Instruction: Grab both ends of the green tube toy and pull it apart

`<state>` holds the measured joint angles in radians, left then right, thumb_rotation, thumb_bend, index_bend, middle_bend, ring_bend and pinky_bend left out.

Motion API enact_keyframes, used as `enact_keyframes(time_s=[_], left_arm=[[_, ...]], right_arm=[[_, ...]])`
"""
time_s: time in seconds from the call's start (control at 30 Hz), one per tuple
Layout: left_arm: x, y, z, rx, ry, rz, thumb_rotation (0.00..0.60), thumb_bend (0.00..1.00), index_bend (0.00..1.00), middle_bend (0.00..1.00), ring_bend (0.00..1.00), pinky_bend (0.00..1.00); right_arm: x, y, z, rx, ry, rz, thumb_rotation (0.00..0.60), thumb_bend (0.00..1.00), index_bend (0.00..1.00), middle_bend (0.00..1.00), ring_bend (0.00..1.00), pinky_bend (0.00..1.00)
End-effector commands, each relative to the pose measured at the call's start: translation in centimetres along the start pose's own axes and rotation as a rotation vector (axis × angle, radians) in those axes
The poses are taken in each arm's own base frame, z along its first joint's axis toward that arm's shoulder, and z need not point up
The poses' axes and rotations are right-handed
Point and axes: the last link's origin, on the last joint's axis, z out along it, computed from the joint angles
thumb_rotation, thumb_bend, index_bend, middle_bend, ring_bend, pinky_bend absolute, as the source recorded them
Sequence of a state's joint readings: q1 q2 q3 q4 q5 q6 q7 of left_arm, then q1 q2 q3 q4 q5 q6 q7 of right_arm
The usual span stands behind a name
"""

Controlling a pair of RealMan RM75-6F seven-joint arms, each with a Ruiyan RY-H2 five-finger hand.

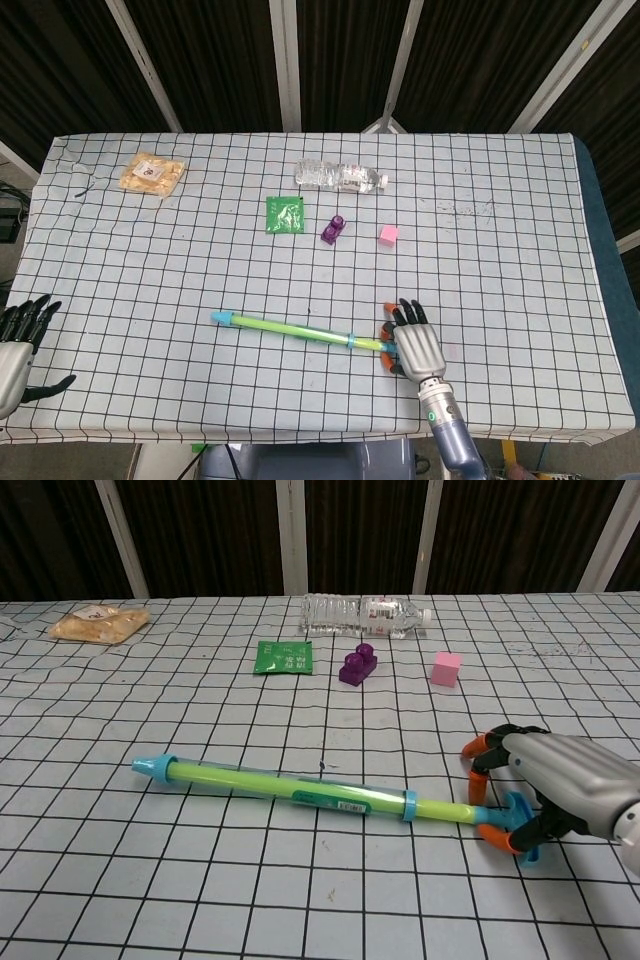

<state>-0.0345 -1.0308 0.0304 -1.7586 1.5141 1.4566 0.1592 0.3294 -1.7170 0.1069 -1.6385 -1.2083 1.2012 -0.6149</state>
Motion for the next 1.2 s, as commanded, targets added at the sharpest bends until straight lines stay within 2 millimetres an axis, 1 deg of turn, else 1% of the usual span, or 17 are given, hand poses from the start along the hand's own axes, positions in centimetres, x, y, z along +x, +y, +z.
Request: enact_keyframes(time_s=[0.03, 0.13, 0.4, 0.53, 0.6, 0.73, 0.8, 0.83, 0.87, 0.9, 1.0, 1.1, 1.2], left_arm=[[0.0, 0.0, 0.0, 0.0, 0.001, -0.001, 0.6, 0.03, 0.0, 0.0, 0.0, 0.0], [0.0, 0.1, 0.0, -0.004, 0.0, 0.001, 0.6, 0.03, 0.0, 0.0, 0.0, 0.0], [0.0, 0.8, 0.4, -0.025, -0.013, 0.004, 0.6, 0.04, 0.0, 0.0, 0.0, 0.0], [0.4, 1.6, 1.1, -0.049, -0.015, 0.013, 0.6, 0.05, 0.0, 0.0, 0.0, 0.0], [0.9, 2.3, 1.9, -0.07, -0.006, 0.04, 0.6, 0.05, 0.0, 0.0, 0.0, 0.0], [1.9, 4.3, 4.9, -0.097, 0.001, 0.081, 0.6, 0.09, 0.02, 0.01, 0.0, 0.0], [2.1, 5.5, 7.1, -0.116, -0.004, 0.097, 0.6, 0.1, 0.08, 0.08, 0.0, 0.0], [2.1, 5.9, 7.8, -0.116, -0.009, 0.103, 0.6, 0.11, 0.1, 0.11, 0.0, 0.0], [2.1, 6.3, 8.5, -0.118, -0.012, 0.11, 0.6, 0.12, 0.13, 0.15, 0.0, 0.0], [2.1, 6.8, 9.4, -0.123, -0.015, 0.122, 0.6, 0.14, 0.16, 0.19, 0.0, 0.0], [1.6, 8.2, 10.9, -0.141, -0.017, 0.162, 0.6, 0.18, 0.23, 0.26, 0.0, 0.0], [0.7, 9.7, 11.8, -0.16, -0.047, 0.166, 0.6, 0.2, 0.3, 0.3, 0.0, 0.0], [-0.3, 11.5, 12.6, -0.184, -0.106, 0.142, 0.6, 0.22, 0.33, 0.34, 0.01, 0.0]], right_arm=[[0.1, 0.0, 0.0, -0.002, 0.002, 0.003, 0.6, 0.42, 0.57, 0.25, 0.0, 0.0], [0.9, -0.4, -0.2, 0.028, 0.023, 0.022, 0.6, 0.44, 0.6, 0.29, 0.0, 0.0], [1.6, 0.2, -0.8, 0.068, 0.036, 0.019, 0.6, 0.45, 0.61, 0.29, 0.0, 0.0], [1.8, 0.4, -0.7, 0.068, 0.038, 0.025, 0.6, 0.44, 0.61, 0.29, 0.0, 0.0], [1.9, 0.4, -0.5, 0.066, 0.041, 0.027, 0.6, 0.44, 0.61, 0.29, 0.0, 0.0], [2.1, 0.3, -0.2, 0.059, 0.044, 0.038, 0.6, 0.45, 0.61, 0.29, 0.0, 0.0], [2.1, 0.2, -0.2, 0.059, 0.045, 0.04, 0.6, 0.45, 0.61, 0.29, 0.0, 0.0], [2.1, 0.2, -0.2, 0.058, 0.045, 0.04, 0.6, 0.45, 0.61, 0.29, 0.0, 0.0], [2.0, 0.1, -0.2, 0.058, 0.045, 0.039, 0.6, 0.45, 0.61, 0.29, 0.0, 0.0], [2.1, 0.1, -0.2, 0.058, 0.047, 0.038, 0.6, 0.45, 0.61, 0.29, 0.0, 0.0], [2.2, -0.1, -0.2, 0.057, 0.055, 0.036, 0.6, 0.45, 0.61, 0.29, 0.0, 0.0], [2.3, -0.3, -0.1, 0.057, 0.06, 0.036, 0.6, 0.45, 0.61, 0.29, 0.0, 0.0], [2.5, -0.6, -0.2, 0.057, 0.065, 0.035, 0.6, 0.45, 0.61, 0.29, 0.0, 0.0]])
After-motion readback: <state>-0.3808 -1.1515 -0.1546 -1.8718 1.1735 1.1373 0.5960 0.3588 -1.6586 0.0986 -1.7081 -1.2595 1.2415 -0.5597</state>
